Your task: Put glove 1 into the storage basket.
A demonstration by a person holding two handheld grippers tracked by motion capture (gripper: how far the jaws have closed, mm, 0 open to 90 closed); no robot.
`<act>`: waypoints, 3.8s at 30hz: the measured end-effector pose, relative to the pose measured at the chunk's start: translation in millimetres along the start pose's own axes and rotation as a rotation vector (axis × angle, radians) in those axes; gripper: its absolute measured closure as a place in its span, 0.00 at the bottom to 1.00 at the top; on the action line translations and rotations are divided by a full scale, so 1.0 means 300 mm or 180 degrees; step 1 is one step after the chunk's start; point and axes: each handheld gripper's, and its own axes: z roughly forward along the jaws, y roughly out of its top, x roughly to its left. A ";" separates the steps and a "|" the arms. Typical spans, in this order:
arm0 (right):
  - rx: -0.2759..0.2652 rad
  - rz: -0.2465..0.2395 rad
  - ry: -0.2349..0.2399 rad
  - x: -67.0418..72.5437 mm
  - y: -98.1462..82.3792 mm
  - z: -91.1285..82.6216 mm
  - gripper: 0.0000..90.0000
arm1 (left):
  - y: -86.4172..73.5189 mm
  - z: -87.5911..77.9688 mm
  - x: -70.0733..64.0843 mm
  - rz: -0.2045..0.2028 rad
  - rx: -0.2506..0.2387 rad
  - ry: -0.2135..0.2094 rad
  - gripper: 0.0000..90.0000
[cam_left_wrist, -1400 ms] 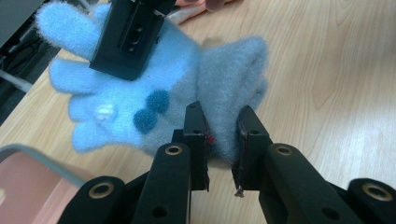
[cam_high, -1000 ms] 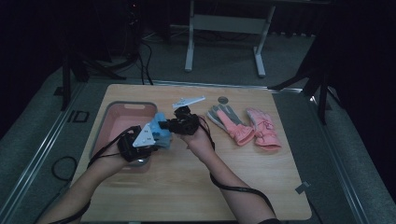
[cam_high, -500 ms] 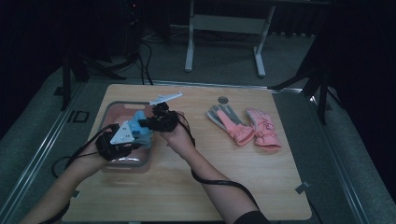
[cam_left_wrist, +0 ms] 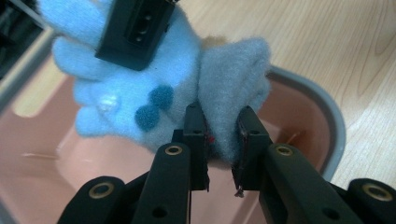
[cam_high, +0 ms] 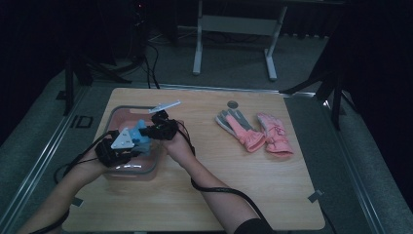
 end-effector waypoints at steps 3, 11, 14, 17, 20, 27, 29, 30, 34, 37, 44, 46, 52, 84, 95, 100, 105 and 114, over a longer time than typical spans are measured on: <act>0.0092 0.0007 -0.0048 -0.015 -0.026 0.026 0.94 | -0.011 0.026 0.002 -0.0015 0.0055 -0.0049 0.87; 0.0269 0.0009 -0.0109 -0.035 -0.067 0.083 0.94 | -0.033 0.080 0.002 0.0013 0.0230 -0.0099 0.87; 0.0302 0.0019 -0.0128 -0.039 -0.070 0.095 0.94 | -0.035 0.090 0.006 0.0013 0.0263 -0.0112 0.87; 0.0372 0.0060 -0.0141 -0.051 -0.074 0.115 0.94 | -0.035 0.114 0.012 0.0037 0.0353 -0.0160 0.87; 0.0433 0.0047 -0.0157 -0.055 -0.077 0.126 0.94 | -0.035 0.126 0.014 0.0037 0.0394 -0.0188 0.87; 0.0454 0.0095 -0.0158 -0.070 -0.072 0.130 0.75 | -0.030 0.149 0.020 0.0085 0.0497 -0.0196 0.85; 0.0434 0.0071 -0.0154 -0.065 -0.064 0.124 0.69 | -0.028 0.156 0.024 0.0076 0.0541 -0.0221 0.84; 0.0418 0.0046 -0.0179 -0.063 -0.061 0.119 0.68 | -0.028 0.158 0.027 0.0052 0.0555 -0.0238 0.84; 0.0362 0.0035 -0.0159 -0.056 -0.052 0.098 0.60 | -0.028 0.168 0.036 -0.0003 0.0639 -0.0289 0.78; 0.0318 0.0061 -0.0125 -0.055 -0.049 0.080 0.56 | -0.025 0.173 0.040 -0.0038 0.0702 -0.0283 0.64; 0.0156 0.0055 -0.0039 -0.049 -0.044 0.026 0.44 | -0.033 0.137 0.054 -0.0358 0.0527 -0.0032 0.24; 0.0132 0.0053 -0.0016 -0.053 -0.047 0.011 0.41 | -0.040 0.119 0.058 -0.0452 0.0441 0.0010 0.16; 0.0040 0.0007 0.0139 -0.067 -0.056 -0.033 0.29 | -0.035 0.072 0.042 -0.0622 0.0116 0.0061 0.10; 0.0007 -0.0498 -0.0105 -0.155 -0.273 -0.365 0.16 | 0.204 0.128 -0.227 -0.0700 -0.0704 -0.0302 0.09; -0.0039 -0.0380 -0.0162 -0.216 -0.377 -0.449 0.16 | 0.237 0.206 -0.317 -0.0576 -0.0786 -0.0492 0.09; -0.0023 -0.0341 -0.0220 -0.236 -0.439 -0.489 0.16 | 0.242 0.249 -0.363 -0.0495 -0.0782 -0.0657 0.09; -0.0144 -0.0275 -0.0283 -0.261 -0.497 -0.538 0.16 | 0.250 0.298 -0.409 -0.0347 -0.0748 -0.0800 0.09; -0.0158 -0.0144 -0.0392 -0.295 -0.589 -0.591 0.16 | 0.254 0.356 -0.469 -0.0349 -0.0770 -0.0846 0.09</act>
